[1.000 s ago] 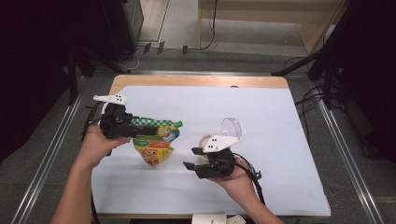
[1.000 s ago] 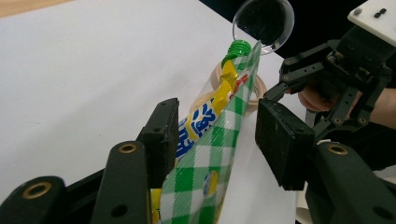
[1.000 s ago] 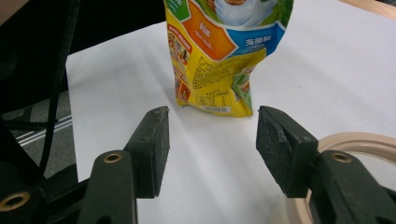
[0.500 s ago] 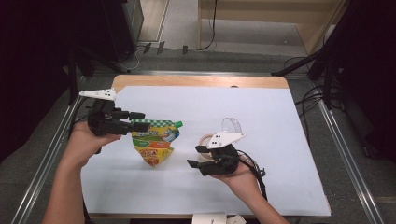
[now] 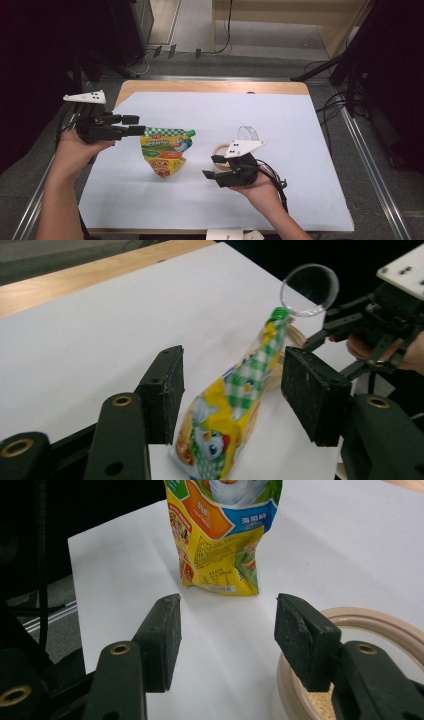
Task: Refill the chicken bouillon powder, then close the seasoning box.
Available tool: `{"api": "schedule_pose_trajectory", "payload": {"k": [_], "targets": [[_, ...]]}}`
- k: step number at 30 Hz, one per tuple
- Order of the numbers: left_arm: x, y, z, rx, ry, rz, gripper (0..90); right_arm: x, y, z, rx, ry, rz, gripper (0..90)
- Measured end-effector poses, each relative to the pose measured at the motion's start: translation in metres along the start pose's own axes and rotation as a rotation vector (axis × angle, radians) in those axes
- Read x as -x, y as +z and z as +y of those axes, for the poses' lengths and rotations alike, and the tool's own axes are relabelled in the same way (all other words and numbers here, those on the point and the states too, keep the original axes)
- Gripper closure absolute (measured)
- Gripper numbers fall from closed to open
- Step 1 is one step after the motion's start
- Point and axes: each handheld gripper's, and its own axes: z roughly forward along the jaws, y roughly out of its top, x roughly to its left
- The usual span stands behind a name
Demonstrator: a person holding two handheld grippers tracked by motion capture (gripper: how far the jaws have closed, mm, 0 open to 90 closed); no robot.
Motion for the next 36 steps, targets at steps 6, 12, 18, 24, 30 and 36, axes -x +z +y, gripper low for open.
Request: {"api": "schedule_pose_trajectory", "payload": {"k": [6,12,18,24,30,36], "targets": [[-0.013,-0.009,-0.008,0.011,-0.033,0.041,42.8,0.003,-0.003,0.001,0.008,0.002,-0.005,45.4],[-0.022,-0.01,-0.015,0.015,-0.053,0.063,42.4,0.003,-0.006,0.003,0.009,0.002,-0.007,45.6],[-0.032,0.003,-0.022,0.002,-0.063,0.069,42.1,0.006,-0.012,0.007,0.015,0.012,0.002,46.1],[-0.039,0.018,-0.027,-0.027,-0.068,0.069,41.2,0.007,-0.022,0.014,0.018,0.007,0.003,46.1],[-0.041,0.031,-0.029,-0.055,-0.05,0.056,40.4,0.011,-0.035,0.022,0.019,0.014,0.0,46.3],[-0.044,0.04,-0.025,-0.039,-0.047,0.024,40.0,0.018,-0.049,0.024,0.017,0.022,-0.019,49.5]]}}
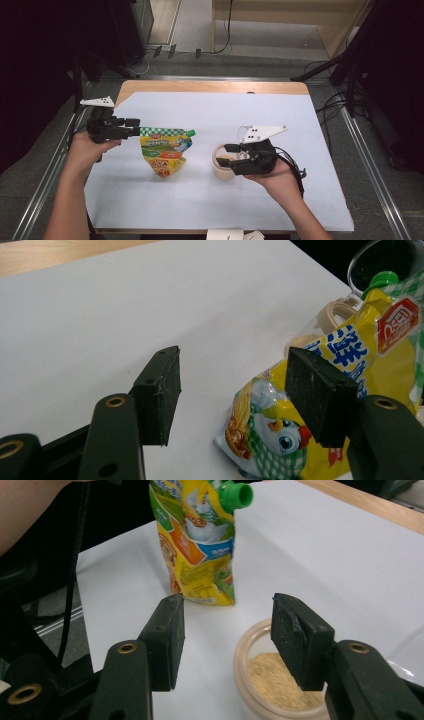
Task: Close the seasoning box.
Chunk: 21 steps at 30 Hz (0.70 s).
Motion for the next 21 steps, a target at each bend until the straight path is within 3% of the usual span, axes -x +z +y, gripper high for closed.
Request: {"api": "schedule_pose_trajectory", "payload": {"k": [4,13,21], "targets": [[0.001,0.004,0.0,-0.021,0.006,0.002,40.1,0.007,-0.013,0.003,0.024,0.012,-0.018,51.9],[0.005,0.0,-0.003,-0.011,0.007,0.008,40.0,0.021,-0.039,0.007,0.06,0.031,-0.051,60.9],[0.008,0.001,-0.002,-0.017,0.022,-0.001,39.9,0.035,-0.054,0.001,0.094,0.093,-0.114,70.9]]}}
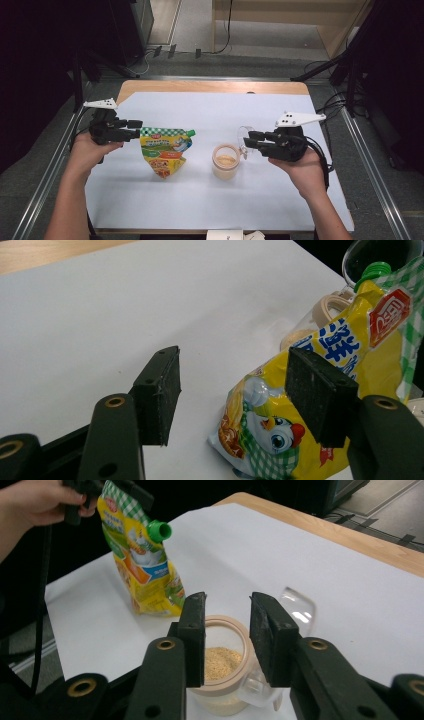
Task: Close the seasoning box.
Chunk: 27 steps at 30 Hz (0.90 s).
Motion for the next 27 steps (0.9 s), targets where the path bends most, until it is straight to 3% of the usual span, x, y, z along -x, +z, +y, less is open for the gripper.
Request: {"api": "schedule_pose_trajectory", "payload": {"k": [8,13,16,27], "targets": [[0.001,0.002,0.0,-0.015,0.01,0.005,39.8,0.014,-0.013,-0.002,0.022,0.035,-0.03,79.3],[0.002,0.001,0.0,-0.001,0.008,-0.004,39.7,0.022,-0.018,-0.006,0.028,0.056,-0.091,87.3],[0.001,0.0,0.0,-0.002,0.006,-0.004,39.5,0.027,-0.018,-0.009,0.029,0.073,-0.104,90.0],[0.003,0.002,0.0,-0.004,0.02,-0.014,39.4,0.04,0.008,-0.031,-0.015,0.112,-0.1,90.0]]}}
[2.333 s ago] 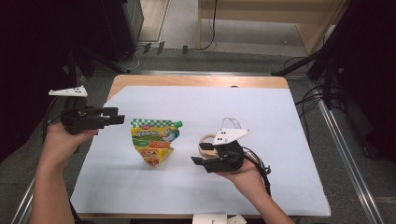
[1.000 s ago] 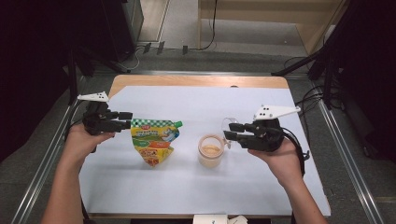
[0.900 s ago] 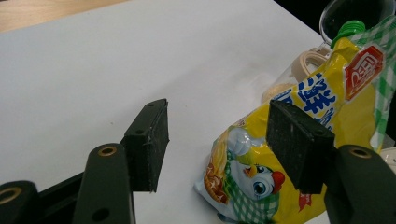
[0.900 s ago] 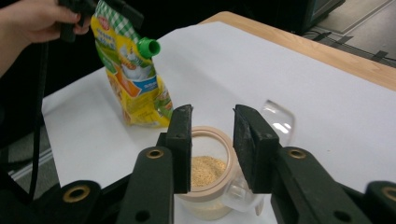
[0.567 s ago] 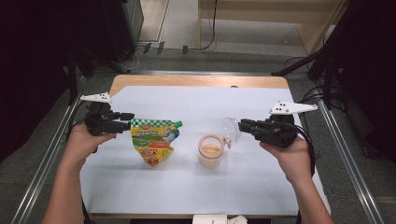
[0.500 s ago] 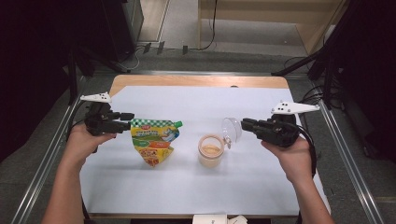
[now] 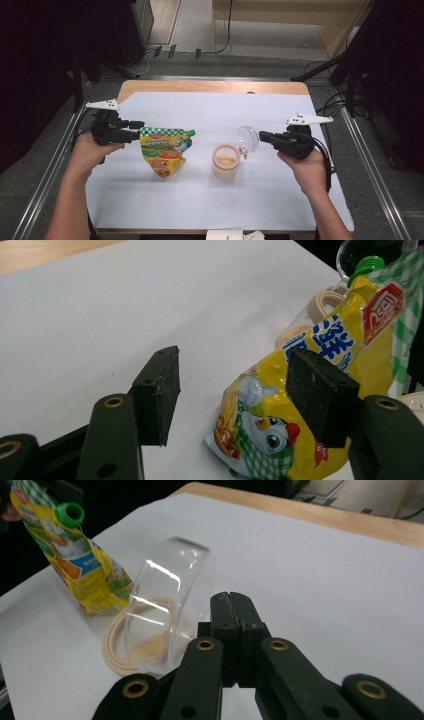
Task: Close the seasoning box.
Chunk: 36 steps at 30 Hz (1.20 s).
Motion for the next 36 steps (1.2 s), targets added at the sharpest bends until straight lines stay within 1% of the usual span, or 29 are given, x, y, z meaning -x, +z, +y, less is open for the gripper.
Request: {"api": "schedule_pose_trajectory", "payload": {"k": [4,8,12,15,19,27,36], "targets": [[-0.001,0.0,-0.001,-0.006,-0.006,-0.001,39.4,-0.001,0.009,-0.004,-0.019,-0.012,0.005,90.0],[-0.001,0.0,-0.001,-0.005,-0.006,-0.002,39.3,-0.001,0.015,-0.006,-0.029,0.0,0.019,90.0],[-0.001,0.001,-0.001,-0.007,-0.006,-0.002,39.2,-0.003,0.02,-0.007,-0.038,-0.003,0.028,90.0],[-0.001,0.002,-0.001,-0.01,-0.006,-0.002,39.2,-0.005,0.021,-0.007,-0.041,-0.009,0.031,90.0],[-0.001,0.001,-0.001,-0.001,-0.01,-0.009,39.2,-0.007,0.022,-0.007,-0.044,-0.014,0.034,90.0],[-0.003,0.002,-0.003,-0.012,-0.018,-0.002,39.0,-0.014,0.025,-0.007,-0.05,-0.028,0.049,90.0],[-0.004,0.002,-0.004,-0.01,-0.02,-0.002,39.0,-0.022,0.029,-0.006,-0.06,-0.053,0.063,90.0]]}}
